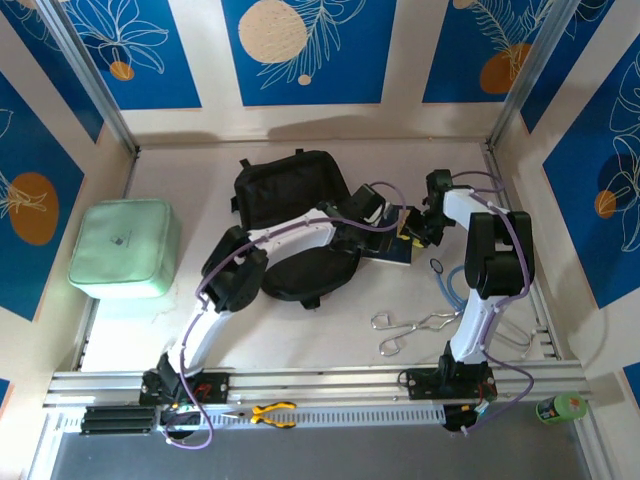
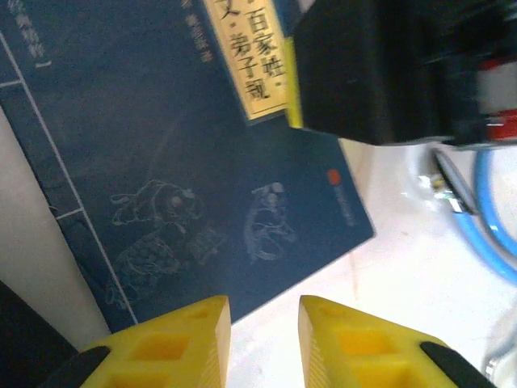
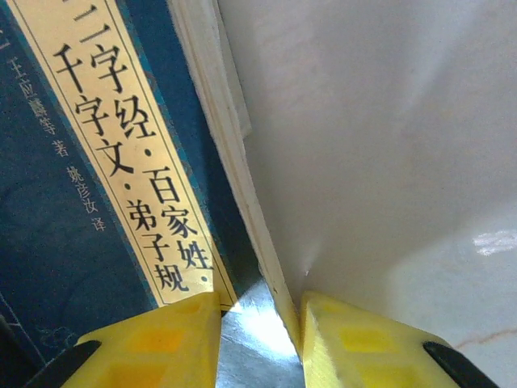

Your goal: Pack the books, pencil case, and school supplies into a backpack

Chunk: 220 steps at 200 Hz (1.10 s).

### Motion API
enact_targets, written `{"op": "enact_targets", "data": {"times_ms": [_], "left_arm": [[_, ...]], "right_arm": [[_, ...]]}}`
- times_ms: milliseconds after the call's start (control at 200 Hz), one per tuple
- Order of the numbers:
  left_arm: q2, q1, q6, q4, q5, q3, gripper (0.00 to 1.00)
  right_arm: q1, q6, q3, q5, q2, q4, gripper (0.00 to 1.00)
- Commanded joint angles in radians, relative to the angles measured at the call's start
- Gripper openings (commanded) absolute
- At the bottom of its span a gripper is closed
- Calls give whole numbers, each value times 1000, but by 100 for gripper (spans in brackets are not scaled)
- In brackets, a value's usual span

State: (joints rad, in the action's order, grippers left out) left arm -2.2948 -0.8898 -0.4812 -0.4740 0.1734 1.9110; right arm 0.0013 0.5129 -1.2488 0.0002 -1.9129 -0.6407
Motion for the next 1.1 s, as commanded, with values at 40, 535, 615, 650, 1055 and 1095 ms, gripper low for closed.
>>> {"op": "enact_targets", "data": {"times_ms": [40,535,615,650,1055,1095], "left_arm": [[-68,-11,4,-134,-97,73,28],[-191,-11,30,-239,-19,126,23],[-201,-11,37,-248,-15,123,23],[-202,-11,42,-253,-15,122,23],[-197,-11,48,-257,-10,118,23],[-193,-10,48,-258,-12,117,23]], "right_arm": [[-9,-10,28,-49,6,-10,30],[-2,-16,33,-171,114,-17,31],[2,-22,25,-156,118,-30,27],[5,-24,22,-150,118,-35,25],[8,-27,27,-169,114,-19,7],[7,-23,33,-167,119,-13,4]]}}
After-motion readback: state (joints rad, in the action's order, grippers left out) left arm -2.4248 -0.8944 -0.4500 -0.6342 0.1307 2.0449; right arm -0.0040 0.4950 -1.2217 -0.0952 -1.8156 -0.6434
